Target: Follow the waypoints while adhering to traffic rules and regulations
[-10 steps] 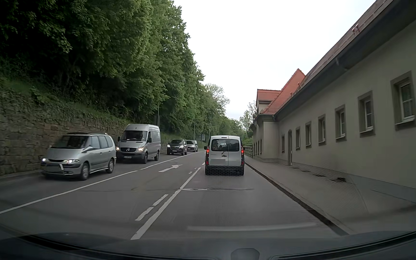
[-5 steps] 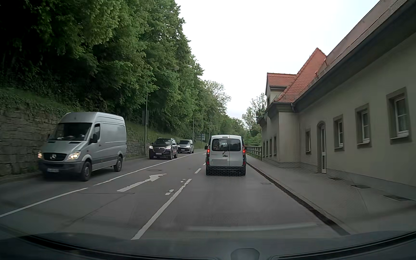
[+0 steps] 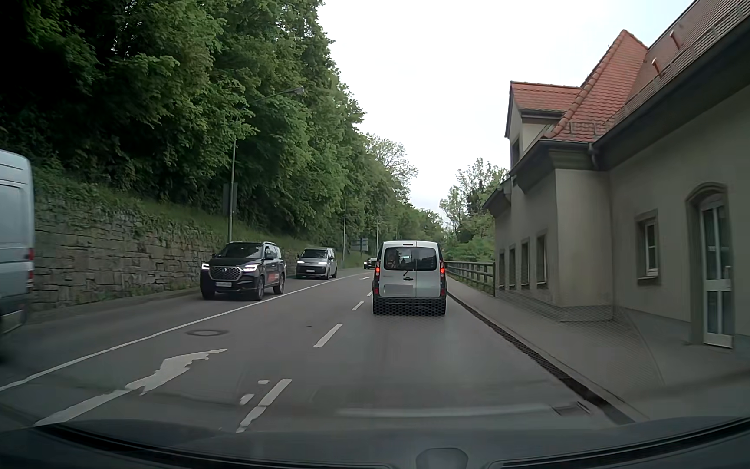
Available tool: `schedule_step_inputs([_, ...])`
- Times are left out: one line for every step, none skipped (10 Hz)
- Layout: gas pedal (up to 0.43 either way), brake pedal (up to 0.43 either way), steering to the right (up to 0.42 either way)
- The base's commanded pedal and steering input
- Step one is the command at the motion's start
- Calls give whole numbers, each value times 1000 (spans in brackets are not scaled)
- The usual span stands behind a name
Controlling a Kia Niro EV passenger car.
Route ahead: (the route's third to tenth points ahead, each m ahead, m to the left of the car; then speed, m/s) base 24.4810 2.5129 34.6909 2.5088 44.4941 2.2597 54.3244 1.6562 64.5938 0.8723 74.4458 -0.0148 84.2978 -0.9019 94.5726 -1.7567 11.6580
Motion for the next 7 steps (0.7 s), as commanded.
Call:
schedule_step_inputs([79,0,-1])
schedule_step_inputs([79,0,-1])
schedule_step_inputs([87,0,-1])
schedule_step_inputs([98,0,-1])
schedule_step_inputs([130,0,0])
schedule_step_inputs([138,0,0])
schedule_step_inputs([138,0,0])
